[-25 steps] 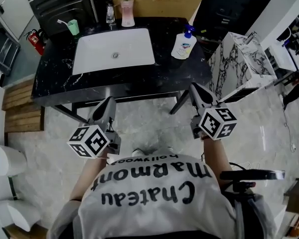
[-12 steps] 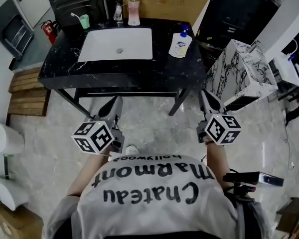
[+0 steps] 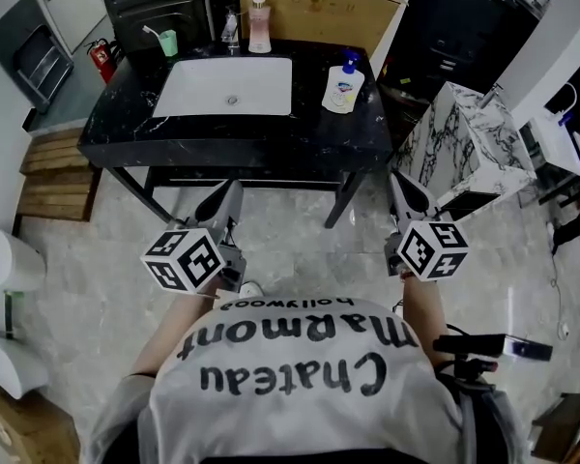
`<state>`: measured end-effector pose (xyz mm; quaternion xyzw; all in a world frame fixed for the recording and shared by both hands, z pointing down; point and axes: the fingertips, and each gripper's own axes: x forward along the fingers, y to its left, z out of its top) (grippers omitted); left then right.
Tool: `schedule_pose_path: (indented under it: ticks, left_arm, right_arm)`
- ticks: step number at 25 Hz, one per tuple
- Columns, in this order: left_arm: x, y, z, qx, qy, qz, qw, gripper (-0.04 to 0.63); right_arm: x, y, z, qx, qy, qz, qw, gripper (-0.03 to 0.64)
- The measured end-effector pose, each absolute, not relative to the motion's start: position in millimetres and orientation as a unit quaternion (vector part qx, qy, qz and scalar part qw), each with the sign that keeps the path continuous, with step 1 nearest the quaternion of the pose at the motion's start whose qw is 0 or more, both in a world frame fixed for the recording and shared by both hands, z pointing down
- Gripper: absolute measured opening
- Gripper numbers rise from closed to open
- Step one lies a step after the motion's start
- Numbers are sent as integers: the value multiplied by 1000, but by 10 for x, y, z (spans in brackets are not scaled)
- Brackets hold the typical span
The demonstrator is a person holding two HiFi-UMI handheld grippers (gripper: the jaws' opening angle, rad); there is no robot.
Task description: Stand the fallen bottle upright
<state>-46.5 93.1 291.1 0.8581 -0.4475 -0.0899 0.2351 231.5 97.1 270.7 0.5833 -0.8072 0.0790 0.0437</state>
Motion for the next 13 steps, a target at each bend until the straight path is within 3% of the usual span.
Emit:
schedule_pose_path:
  ticks: [13]
  left_arm:
    - [-547, 790, 2935, 852, -463, -82, 232, 14]
  right_arm:
    - [2273, 793, 2776, 575, -813, 80, 49, 12]
